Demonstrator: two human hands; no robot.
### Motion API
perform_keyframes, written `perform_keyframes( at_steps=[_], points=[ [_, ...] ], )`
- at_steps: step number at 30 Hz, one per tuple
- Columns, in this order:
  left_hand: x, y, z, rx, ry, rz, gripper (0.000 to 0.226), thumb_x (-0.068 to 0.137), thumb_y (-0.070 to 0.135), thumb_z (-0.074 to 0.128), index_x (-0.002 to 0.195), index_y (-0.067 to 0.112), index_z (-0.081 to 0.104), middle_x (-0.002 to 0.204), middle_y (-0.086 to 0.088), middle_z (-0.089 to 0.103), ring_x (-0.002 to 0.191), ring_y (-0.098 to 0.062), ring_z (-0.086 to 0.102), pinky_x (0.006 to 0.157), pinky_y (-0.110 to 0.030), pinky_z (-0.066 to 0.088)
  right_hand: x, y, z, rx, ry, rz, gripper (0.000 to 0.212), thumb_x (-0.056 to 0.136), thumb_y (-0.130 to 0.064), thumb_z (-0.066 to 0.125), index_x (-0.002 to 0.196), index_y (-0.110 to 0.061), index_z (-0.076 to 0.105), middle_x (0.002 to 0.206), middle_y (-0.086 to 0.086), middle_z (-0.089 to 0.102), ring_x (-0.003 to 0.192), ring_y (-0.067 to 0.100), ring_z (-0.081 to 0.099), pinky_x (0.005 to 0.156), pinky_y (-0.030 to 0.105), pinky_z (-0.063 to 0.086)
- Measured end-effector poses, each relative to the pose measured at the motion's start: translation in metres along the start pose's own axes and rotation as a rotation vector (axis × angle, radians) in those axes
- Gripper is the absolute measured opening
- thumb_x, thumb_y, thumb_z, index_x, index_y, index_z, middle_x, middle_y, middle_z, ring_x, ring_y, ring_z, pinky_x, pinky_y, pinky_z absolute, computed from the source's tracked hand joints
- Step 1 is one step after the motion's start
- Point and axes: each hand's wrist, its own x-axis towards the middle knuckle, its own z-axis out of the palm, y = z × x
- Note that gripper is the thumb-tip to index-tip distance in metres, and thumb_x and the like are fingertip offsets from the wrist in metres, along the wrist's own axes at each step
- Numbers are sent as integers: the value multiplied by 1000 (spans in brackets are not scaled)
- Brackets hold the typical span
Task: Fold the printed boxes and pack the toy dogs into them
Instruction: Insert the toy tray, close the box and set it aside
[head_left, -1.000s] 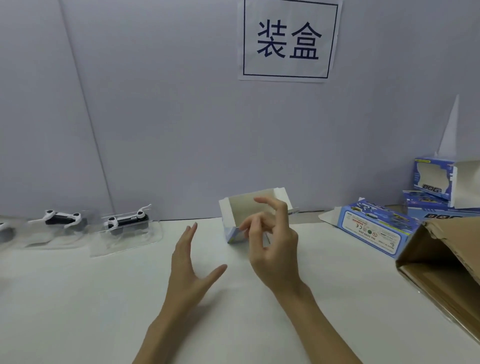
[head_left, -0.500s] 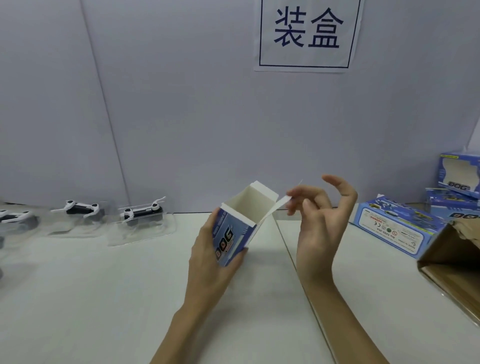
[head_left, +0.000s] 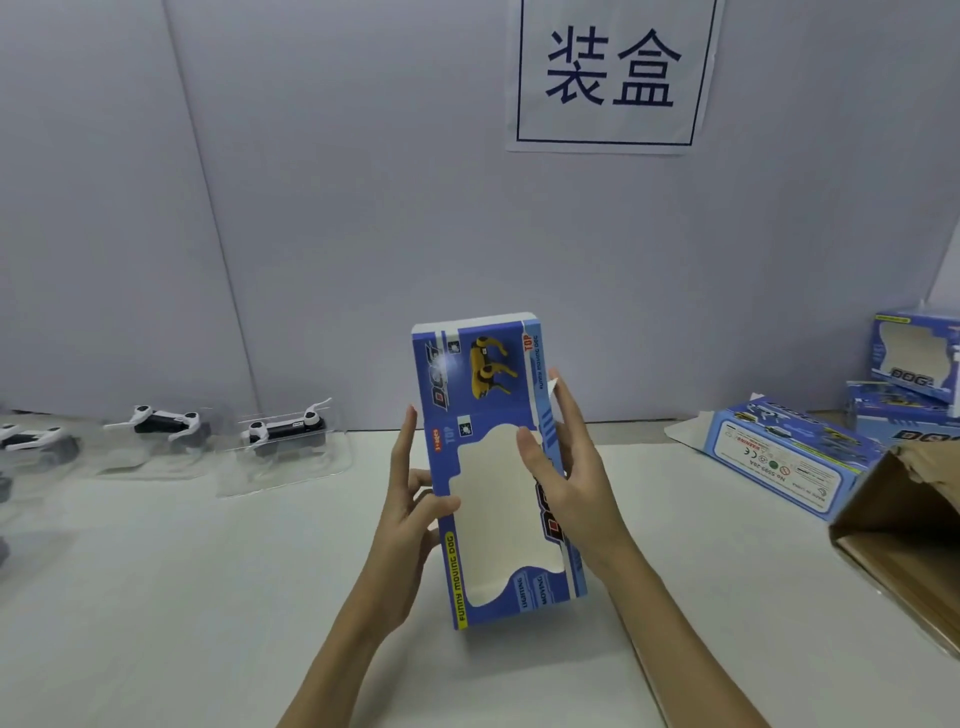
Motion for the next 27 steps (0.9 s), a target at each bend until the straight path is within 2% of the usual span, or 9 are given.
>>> perform_keyframes(
  at_steps=[3,6,10,12,14,16,20,24,27],
  points=[
    [0,-1,-1,-8,-31,-22,90,66,43,77,144,64,37,127,3,68,118,-31,69,80,-43,63,-2,7,1,-43,-16,15,56,92,-47,61,137,-65,33,121,-39,62,119,-4,62,76,16,58],
    [-2,1,4,8,-27,18,90,69,47,77,148,57,33,131,8,68,116,-29,71,78,-39,63,-3,10,6,-61,-3,80,44,91,-54,60,126,-69,39,117,-42,62,121,4,63,86,20,59],
    [-7,8,11,77,32,72,78,71,63,78,136,70,35,133,10,65,116,-25,71,83,-43,64,-5,5,13,-3,25,91,31,87,-58,57,115,-68,48,114,-48,58,111,-21,57,78,5,52],
    [-8,10,12,118,60,88,75,70,66,76,133,71,35,131,11,65,114,-24,72,82,-43,64,-5,7,15,66,39,108,57,82,-63,58,137,-53,44,139,-21,58,127,0,59,94,30,60],
    [-8,12,11,129,70,107,68,71,63,74,129,71,39,124,16,67,110,-22,73,77,-36,64,-6,5,16,50,54,140,92,74,-71,57,156,-36,34,156,0,47,142,27,49,107,58,50],
    [-7,12,10,118,69,111,63,71,61,74,125,69,43,121,17,68,106,-20,74,72,-30,63,-6,3,18,37,62,145,103,70,-74,57,160,-32,28,162,3,40,148,32,42,111,64,44],
    [-7,13,13,108,65,138,50,71,61,72,114,70,48,119,21,70,105,-17,74,69,-25,61,-7,5,19,56,61,107,92,78,-65,57,159,-32,31,159,-1,43,146,27,44,110,58,48],
    [-9,12,15,127,83,218,47,76,58,72,117,62,48,121,19,70,105,-19,74,69,-27,62,-8,7,22,-7,75,-35,51,88,-63,60,136,-62,41,132,-31,57,129,5,58,93,31,60],
    [-10,11,17,325,260,371,59,83,60,72,134,51,43,126,17,65,107,-16,70,75,-24,61,-9,10,20,-220,258,-204,64,94,-50,65,151,-41,36,137,-13,55,124,9,58,93,20,54]
  ],
)
